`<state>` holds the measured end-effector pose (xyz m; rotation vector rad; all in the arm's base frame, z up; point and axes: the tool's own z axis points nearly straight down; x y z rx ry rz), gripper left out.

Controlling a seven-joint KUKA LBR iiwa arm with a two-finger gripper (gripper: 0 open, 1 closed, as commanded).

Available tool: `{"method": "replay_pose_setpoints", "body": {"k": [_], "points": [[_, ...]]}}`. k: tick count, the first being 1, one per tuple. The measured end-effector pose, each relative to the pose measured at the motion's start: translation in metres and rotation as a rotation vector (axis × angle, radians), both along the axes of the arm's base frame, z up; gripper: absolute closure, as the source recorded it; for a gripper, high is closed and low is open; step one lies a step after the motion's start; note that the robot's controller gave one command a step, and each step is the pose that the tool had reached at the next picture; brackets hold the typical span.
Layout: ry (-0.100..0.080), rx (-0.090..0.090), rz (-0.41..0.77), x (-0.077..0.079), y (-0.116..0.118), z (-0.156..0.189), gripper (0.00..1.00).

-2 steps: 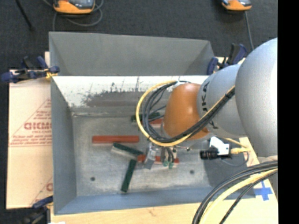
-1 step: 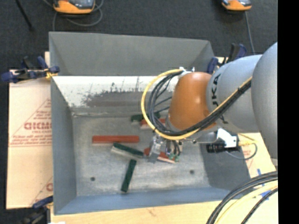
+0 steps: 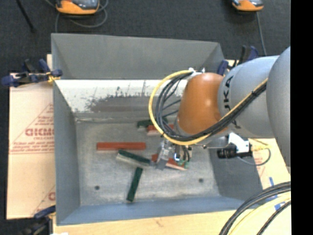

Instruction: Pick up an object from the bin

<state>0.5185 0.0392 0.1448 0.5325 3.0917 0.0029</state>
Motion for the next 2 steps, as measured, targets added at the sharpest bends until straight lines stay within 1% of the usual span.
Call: {"method": "replay_pose_setpoints", "body": {"k": [2], "points": [[-0.001,0.0,0.011,0.003,-0.001,0.03,1.0]]}}
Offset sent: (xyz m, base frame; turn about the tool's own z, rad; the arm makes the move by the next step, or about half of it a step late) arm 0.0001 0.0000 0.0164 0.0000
